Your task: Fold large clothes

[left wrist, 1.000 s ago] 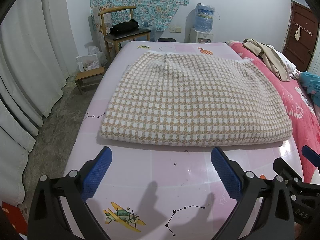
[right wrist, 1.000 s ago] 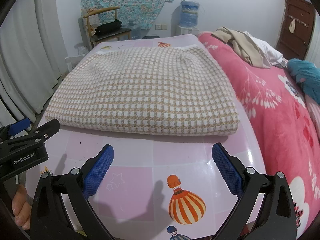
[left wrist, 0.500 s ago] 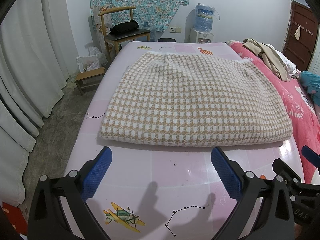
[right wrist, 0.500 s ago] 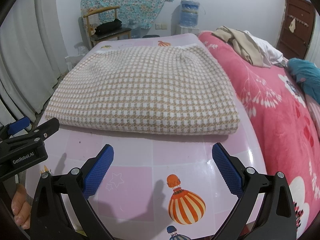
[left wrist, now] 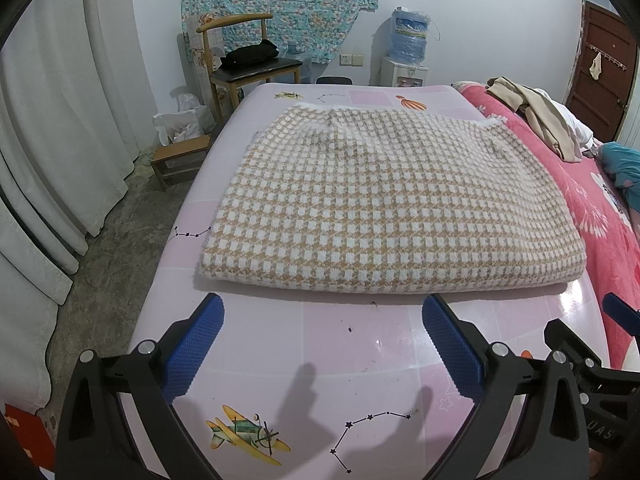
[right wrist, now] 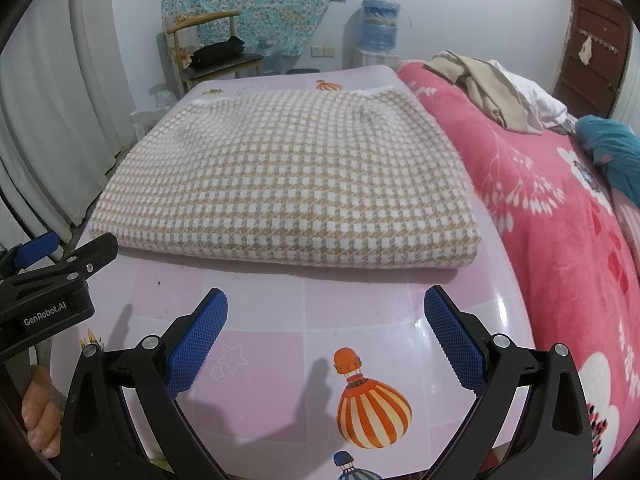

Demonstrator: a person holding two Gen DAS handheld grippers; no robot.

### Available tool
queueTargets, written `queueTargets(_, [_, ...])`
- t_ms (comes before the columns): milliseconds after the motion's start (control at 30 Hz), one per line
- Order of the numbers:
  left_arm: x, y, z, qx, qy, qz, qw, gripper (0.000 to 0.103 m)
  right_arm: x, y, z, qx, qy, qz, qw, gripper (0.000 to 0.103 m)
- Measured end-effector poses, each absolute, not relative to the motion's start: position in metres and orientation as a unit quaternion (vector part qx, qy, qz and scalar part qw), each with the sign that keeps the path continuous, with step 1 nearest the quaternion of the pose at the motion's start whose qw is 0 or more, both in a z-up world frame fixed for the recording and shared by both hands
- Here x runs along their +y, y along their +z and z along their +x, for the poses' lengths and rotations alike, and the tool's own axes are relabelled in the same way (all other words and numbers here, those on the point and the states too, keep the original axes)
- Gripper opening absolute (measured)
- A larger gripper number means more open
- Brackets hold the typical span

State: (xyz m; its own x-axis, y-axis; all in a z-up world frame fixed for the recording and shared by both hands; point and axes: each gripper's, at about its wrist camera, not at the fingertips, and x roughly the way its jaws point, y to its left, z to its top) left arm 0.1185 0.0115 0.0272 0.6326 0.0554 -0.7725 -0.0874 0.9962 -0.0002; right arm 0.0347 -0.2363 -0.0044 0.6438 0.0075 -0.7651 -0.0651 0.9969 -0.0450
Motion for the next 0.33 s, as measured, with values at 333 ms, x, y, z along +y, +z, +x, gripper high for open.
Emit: queueTargets(333, [0.0107,0.0261,0.1194,0.429,0.042,-0.017,0.902,0.098,-0.2372,-0.0054,0.0339,0.422,0.019,-0.033,0.906,0.095])
